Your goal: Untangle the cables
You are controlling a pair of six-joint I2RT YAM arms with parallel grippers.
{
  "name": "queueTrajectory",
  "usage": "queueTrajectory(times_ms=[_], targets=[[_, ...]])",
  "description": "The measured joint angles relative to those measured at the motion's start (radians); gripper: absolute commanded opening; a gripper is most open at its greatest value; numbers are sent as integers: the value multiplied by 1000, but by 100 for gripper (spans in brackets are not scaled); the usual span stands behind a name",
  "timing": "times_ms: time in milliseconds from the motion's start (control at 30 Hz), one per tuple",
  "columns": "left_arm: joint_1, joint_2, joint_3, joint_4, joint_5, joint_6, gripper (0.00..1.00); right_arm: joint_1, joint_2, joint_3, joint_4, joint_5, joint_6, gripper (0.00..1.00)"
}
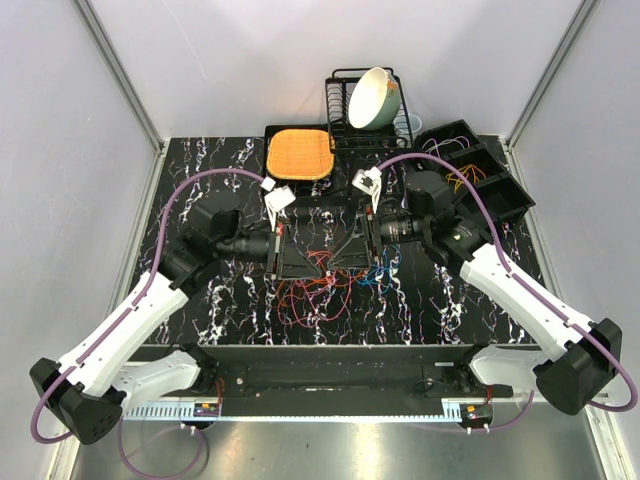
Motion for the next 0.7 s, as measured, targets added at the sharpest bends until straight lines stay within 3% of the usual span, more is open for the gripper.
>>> queueTrajectory(times_ms=[300, 433, 700], targets=[[0, -24, 0, 0, 7, -4, 0, 0, -5, 19, -31, 121, -53, 66], [0, -32, -3, 0, 7, -4, 0, 0, -5, 29, -31, 135, -64, 56], [0, -32, -10, 0, 7, -4, 0, 3, -5, 29, -25, 98, -58, 54]])
